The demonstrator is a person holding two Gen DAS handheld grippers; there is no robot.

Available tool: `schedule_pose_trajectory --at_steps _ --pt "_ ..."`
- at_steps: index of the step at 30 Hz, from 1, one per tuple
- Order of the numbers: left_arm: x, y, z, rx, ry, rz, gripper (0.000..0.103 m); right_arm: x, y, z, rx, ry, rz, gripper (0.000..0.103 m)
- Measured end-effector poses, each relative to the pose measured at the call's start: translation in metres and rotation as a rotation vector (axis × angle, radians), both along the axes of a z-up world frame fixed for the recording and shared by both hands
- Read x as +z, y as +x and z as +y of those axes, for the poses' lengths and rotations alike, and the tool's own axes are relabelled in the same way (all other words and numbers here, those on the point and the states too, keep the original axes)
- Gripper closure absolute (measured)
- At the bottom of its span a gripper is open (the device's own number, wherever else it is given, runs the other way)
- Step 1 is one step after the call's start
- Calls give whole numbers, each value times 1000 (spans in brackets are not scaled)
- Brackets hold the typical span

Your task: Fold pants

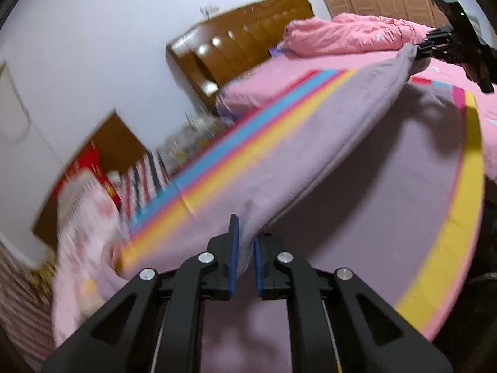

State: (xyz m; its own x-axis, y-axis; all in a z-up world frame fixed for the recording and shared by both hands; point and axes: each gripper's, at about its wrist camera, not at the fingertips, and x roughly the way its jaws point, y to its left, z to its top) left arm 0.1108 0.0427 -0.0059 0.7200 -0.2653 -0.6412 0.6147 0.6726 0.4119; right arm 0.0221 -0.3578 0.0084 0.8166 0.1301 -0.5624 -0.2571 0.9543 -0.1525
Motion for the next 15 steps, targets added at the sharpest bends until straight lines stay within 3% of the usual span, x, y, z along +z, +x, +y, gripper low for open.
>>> schedule_pose_trajectory --at_steps 3,4,7,8,9,11,13,15 --pt "-43 -3 7 71 -37 102 91 -39 3 1 -25 45 104 85" --pt "-56 1 8 91 -76 152 90 -43 1 0 -33 58 108 85" --pt "-64 1 15 136 -167 202 82 -37 -11 3 -44 82 108 73" --pt "-61 -1 17 150 -179 193 70 -34 -18 5 -46 77 100 61" --pt "-56 -5 21 179 -211 178 39 -30 -25 6 -49 89 89 40" --pt "-47 -15 30 232 -282 158 5 -26 -48 8 -86 149 61 17" --pt "-42 -28 43 291 -387 172 5 -26 -65 1 -113 260 53 19" --pt "-39 -37 59 368 -475 184 5 -30 -76 -8 -169 345 55 28"
